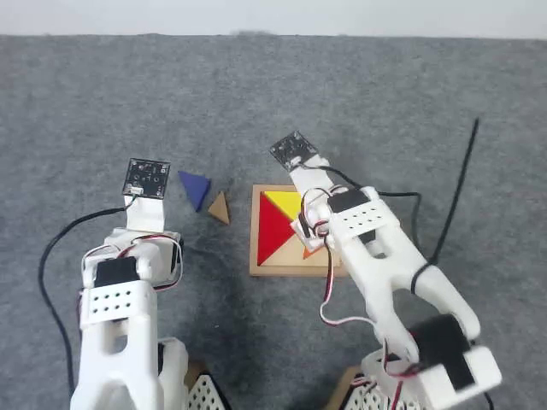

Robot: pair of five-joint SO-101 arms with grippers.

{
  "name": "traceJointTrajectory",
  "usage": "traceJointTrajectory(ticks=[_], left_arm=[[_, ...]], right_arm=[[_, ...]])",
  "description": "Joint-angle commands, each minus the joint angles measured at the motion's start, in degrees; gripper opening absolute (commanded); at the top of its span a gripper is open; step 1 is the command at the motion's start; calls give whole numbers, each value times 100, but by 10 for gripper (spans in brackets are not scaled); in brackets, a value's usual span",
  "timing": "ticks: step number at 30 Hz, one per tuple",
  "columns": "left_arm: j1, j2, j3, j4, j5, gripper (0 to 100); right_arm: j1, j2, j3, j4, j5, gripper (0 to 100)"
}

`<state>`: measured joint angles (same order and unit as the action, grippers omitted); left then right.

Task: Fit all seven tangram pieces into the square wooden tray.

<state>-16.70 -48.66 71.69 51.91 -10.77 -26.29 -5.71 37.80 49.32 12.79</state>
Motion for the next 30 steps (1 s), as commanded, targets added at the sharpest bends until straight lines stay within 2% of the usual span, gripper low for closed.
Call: traceJointTrajectory(ticks=[1, 12, 19, 30], left_arm=[[-9, -44, -31, -105, 97, 133], [-9, -44, -22, -105, 97, 133], [-9, -44, -22, -105, 97, 133], [-9, -44, 22, -114, 97, 133]], right_arm=[[145, 259, -70, -198, -97, 6], [936, 1051, -765, -286, 229, 6], [989, 1305, -1187, -242, 229, 6], [971, -576, -615, 488, 167, 6]])
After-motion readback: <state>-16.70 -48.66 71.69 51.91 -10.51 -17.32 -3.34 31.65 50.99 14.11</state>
